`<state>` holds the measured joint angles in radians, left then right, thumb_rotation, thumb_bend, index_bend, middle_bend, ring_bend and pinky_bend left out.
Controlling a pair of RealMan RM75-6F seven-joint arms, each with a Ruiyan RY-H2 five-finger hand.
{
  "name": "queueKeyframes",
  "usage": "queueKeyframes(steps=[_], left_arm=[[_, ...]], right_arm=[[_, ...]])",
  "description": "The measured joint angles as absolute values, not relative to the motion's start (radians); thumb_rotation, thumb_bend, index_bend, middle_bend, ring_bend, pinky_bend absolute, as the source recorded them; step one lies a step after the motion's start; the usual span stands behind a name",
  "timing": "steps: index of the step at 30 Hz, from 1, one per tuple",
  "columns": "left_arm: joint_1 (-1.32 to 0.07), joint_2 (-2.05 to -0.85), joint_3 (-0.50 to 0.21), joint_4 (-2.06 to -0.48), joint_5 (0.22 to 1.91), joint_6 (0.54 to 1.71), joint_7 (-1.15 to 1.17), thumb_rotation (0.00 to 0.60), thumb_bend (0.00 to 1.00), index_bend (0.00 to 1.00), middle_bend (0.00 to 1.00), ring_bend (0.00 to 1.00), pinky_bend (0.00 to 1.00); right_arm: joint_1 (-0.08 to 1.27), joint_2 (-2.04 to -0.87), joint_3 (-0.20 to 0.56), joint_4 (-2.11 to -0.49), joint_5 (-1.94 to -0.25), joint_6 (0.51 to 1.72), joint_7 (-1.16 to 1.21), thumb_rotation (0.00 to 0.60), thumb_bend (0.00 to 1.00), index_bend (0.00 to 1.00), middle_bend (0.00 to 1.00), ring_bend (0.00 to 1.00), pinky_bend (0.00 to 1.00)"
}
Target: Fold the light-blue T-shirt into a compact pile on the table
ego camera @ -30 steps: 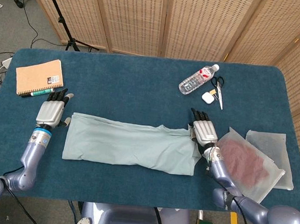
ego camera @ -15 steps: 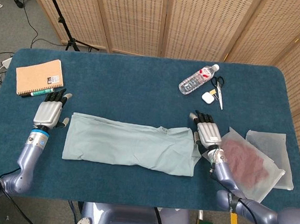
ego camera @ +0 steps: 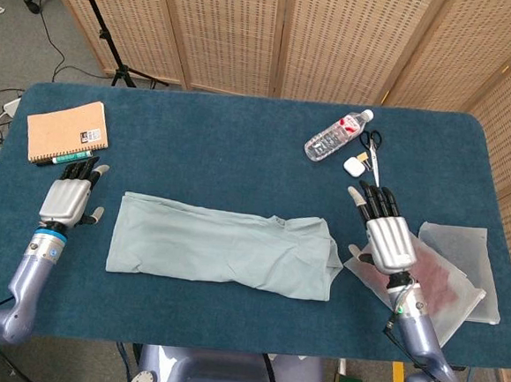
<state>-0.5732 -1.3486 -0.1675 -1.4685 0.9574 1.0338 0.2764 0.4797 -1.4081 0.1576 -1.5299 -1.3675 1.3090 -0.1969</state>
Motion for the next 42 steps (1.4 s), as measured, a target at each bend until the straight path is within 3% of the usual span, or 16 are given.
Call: queueKeyframes(steps=[7, 13, 28, 42], left_arm=[[-0.560, -1.357, -0.143, -1.427, 0.994, 1.024, 0.251, 0.600, 0.35, 0.00, 0.00, 0.00, 0.00], [-0.574, -1.409, -0.146, -1.359, 0.992, 0.995, 0.252, 0.600, 0.35, 0.04, 0.00, 0.00, 0.00], [-0.662, -1.559, -0.200, -1.210, 0.881, 0.944, 0.381, 0.600, 0.37, 0.38, 0.00, 0.00, 0.00], [-0.688, -1.626, -0.214, -1.091, 0.854, 0.889, 0.367, 0.600, 0.37, 0.40, 0.00, 0.00, 0.00]], right_arm=[[0.325, -1.315, 0.038, -1.604, -1.555, 1.515, -0.156, 0.600, 0.00, 0.00, 0.00, 0.00, 0.00], [0.257, -1.293, -0.002, -1.591, -1.627, 1.595, -0.106, 0.600, 0.00, 0.00, 0.00, 0.00, 0.00], [0.230, -1.279, 0.021, -1.560, -1.646, 1.593, -0.022, 0.600, 0.00, 0.00, 0.00, 0.00, 0.00], [0.220, -1.280, 0.037, -1.562, -1.651, 1.582, -0.025, 0.600, 0.00, 0.00, 0.00, 0.00, 0.00]])
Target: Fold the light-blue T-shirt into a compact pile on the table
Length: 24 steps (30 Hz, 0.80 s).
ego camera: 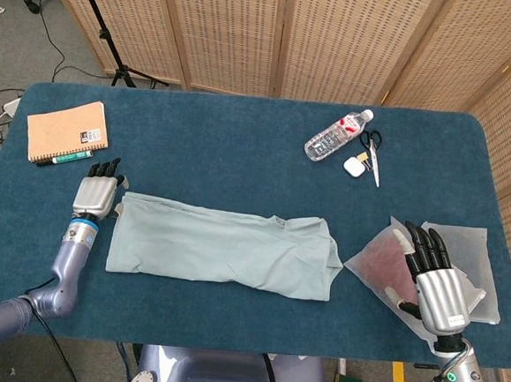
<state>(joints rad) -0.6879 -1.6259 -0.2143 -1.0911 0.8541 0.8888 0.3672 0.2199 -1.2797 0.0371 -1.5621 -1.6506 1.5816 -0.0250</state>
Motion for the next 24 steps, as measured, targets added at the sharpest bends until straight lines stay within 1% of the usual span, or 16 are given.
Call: queueKeyframes(steps=[11, 19, 24], left_arm=[[-0.699, -1.673, -0.219, -1.014, 0.860, 0.854, 0.343, 0.600, 0.37, 0.43, 0.00, 0.00, 0.00], [-0.705, -1.695, -0.224, -0.981, 0.861, 0.837, 0.338, 0.600, 0.38, 0.48, 0.00, 0.00, 0.00], [-0.708, -1.704, -0.229, -0.962, 0.863, 0.835, 0.334, 0.600, 0.40, 0.48, 0.00, 0.00, 0.00]], right_arm=[[0.214, -1.280, 0.048, -1.560, -1.650, 1.571, -0.019, 0.600, 0.00, 0.00, 0.00, 0.00, 0.00], [0.213, -1.281, 0.052, -1.557, -1.652, 1.561, -0.018, 0.600, 0.00, 0.00, 0.00, 0.00, 0.00], [0.212, -1.282, 0.054, -1.557, -1.653, 1.559, -0.018, 0.600, 0.00, 0.00, 0.00, 0.00, 0.00]])
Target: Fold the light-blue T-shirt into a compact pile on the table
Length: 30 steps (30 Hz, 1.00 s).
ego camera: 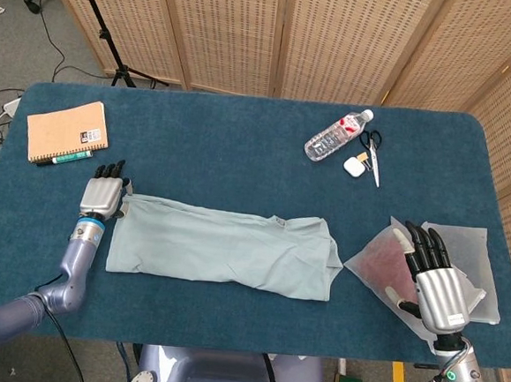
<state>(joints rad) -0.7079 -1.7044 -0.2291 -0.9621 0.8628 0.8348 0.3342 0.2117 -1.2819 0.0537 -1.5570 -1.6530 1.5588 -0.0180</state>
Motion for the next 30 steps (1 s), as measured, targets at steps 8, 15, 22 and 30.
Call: queueKeyframes(steps=[8, 15, 22, 30], left_arm=[[-0.712, -1.720, -0.237, -0.939, 0.866, 0.833, 0.333, 0.600, 0.40, 0.51, 0.00, 0.00, 0.00], [-0.719, -1.740, -0.243, -0.913, 0.865, 0.835, 0.342, 0.600, 0.41, 0.54, 0.00, 0.00, 0.00], [-0.725, -1.759, -0.251, -0.891, 0.866, 0.838, 0.350, 0.600, 0.42, 0.65, 0.00, 0.00, 0.00], [-0.729, -1.771, -0.266, -0.875, 0.868, 0.851, 0.352, 0.600, 0.51, 0.70, 0.00, 0.00, 0.00]], right_arm=[[0.210, -1.282, 0.056, -1.558, -1.656, 1.556, -0.018, 0.600, 0.00, 0.00, 0.00, 0.00, 0.00], [0.207, -1.280, 0.058, -1.560, -1.658, 1.557, -0.015, 0.600, 0.00, 0.00, 0.00, 0.00, 0.00], [0.206, -1.280, 0.059, -1.561, -1.660, 1.556, -0.014, 0.600, 0.00, 0.00, 0.00, 0.00, 0.00], [0.205, -1.279, 0.061, -1.560, -1.661, 1.553, -0.014, 0.600, 0.00, 0.00, 0.00, 0.00, 0.00]])
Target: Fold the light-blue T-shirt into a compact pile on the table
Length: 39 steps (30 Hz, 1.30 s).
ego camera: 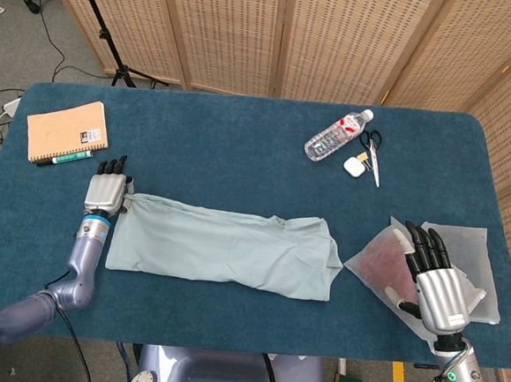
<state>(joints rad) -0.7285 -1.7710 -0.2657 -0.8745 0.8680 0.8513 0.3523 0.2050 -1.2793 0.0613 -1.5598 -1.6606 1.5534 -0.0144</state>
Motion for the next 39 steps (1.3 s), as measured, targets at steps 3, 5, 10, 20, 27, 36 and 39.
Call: queueKeyframes(steps=[3, 5, 10, 20, 27, 36, 39], left_arm=[[-0.728, -1.765, -0.270, -0.881, 0.862, 0.851, 0.360, 0.600, 0.55, 0.73, 0.00, 0.00, 0.00], [-0.726, -1.755, -0.272, -0.891, 0.854, 0.851, 0.373, 0.600, 0.56, 0.74, 0.00, 0.00, 0.00], [-0.720, -1.708, -0.280, -0.934, 0.809, 0.851, 0.430, 0.600, 0.56, 0.75, 0.00, 0.00, 0.00], [-0.708, -1.603, -0.292, -0.979, 0.673, 0.836, 0.543, 0.600, 0.57, 0.76, 0.00, 0.00, 0.00], [-0.700, -1.534, -0.289, -0.967, 0.564, 0.819, 0.619, 0.600, 0.57, 0.76, 0.00, 0.00, 0.00], [-0.694, -1.510, -0.282, -0.819, 0.499, 0.734, 0.626, 0.600, 0.59, 0.76, 0.00, 0.00, 0.00], [-0.696, -1.521, -0.284, -0.731, 0.486, 0.674, 0.611, 0.600, 0.59, 0.77, 0.00, 0.00, 0.00]], right_arm=[[0.205, -1.280, 0.062, -1.559, -1.661, 1.552, -0.016, 0.600, 0.00, 0.00, 0.00, 0.00, 0.00], [0.205, -1.281, 0.062, -1.559, -1.662, 1.551, -0.017, 0.600, 0.00, 0.00, 0.00, 0.00, 0.00], [0.205, -1.284, 0.061, -1.559, -1.663, 1.546, -0.022, 0.600, 0.00, 0.00, 0.00, 0.00, 0.00], [0.204, -1.285, 0.059, -1.563, -1.669, 1.545, -0.029, 0.600, 0.00, 0.00, 0.00, 0.00, 0.00], [0.203, -1.287, 0.056, -1.564, -1.677, 1.545, -0.034, 0.600, 0.00, 0.00, 0.00, 0.00, 0.00], [0.202, -1.290, 0.053, -1.566, -1.680, 1.542, -0.046, 0.600, 0.00, 0.00, 0.00, 0.00, 0.00], [0.202, -1.292, 0.053, -1.565, -1.680, 1.540, -0.050, 0.600, 0.00, 0.00, 0.00, 0.00, 0.00]])
